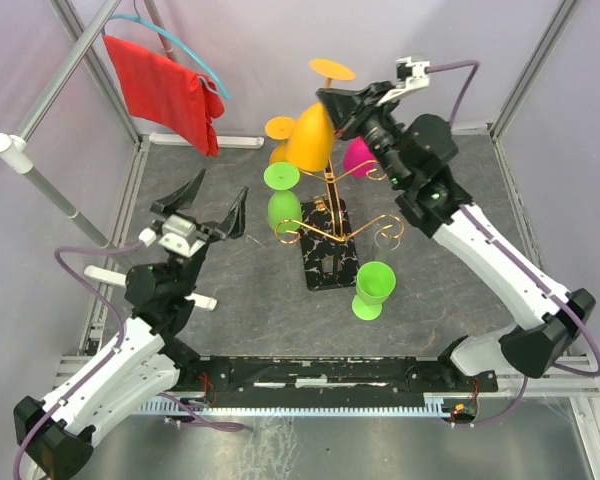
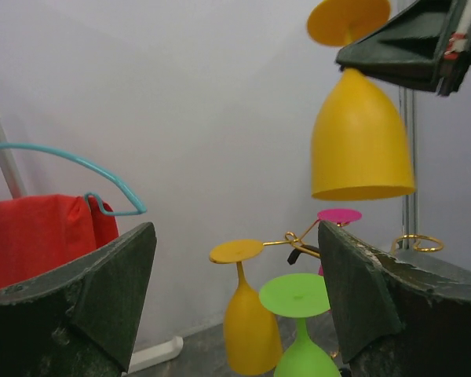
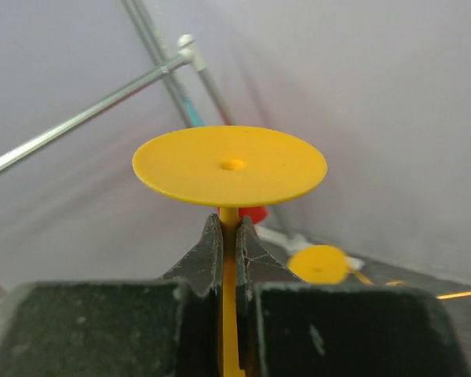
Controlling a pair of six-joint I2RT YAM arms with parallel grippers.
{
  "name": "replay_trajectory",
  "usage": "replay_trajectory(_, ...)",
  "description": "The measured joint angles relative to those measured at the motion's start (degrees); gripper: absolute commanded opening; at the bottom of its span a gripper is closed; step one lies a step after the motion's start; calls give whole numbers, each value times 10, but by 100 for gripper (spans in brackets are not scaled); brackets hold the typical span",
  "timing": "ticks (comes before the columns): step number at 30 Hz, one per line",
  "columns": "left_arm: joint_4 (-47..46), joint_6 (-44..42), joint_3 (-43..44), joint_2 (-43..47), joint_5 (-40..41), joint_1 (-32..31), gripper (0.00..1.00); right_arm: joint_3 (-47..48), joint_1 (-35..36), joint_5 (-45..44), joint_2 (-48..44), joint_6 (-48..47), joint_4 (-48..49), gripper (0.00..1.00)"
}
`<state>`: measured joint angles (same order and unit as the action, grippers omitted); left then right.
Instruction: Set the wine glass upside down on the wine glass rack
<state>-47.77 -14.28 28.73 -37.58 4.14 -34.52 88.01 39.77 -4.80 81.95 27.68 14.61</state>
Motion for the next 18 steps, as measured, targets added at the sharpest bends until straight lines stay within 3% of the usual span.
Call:
replay_trajectory(9, 147, 39, 96, -68, 53, 0, 89, -23, -114, -2, -105, -167, -102, 1)
replay_trajectory(18, 208, 66, 102, -44, 76, 0, 89, -206, -305, 14, -240, -204, -116, 1)
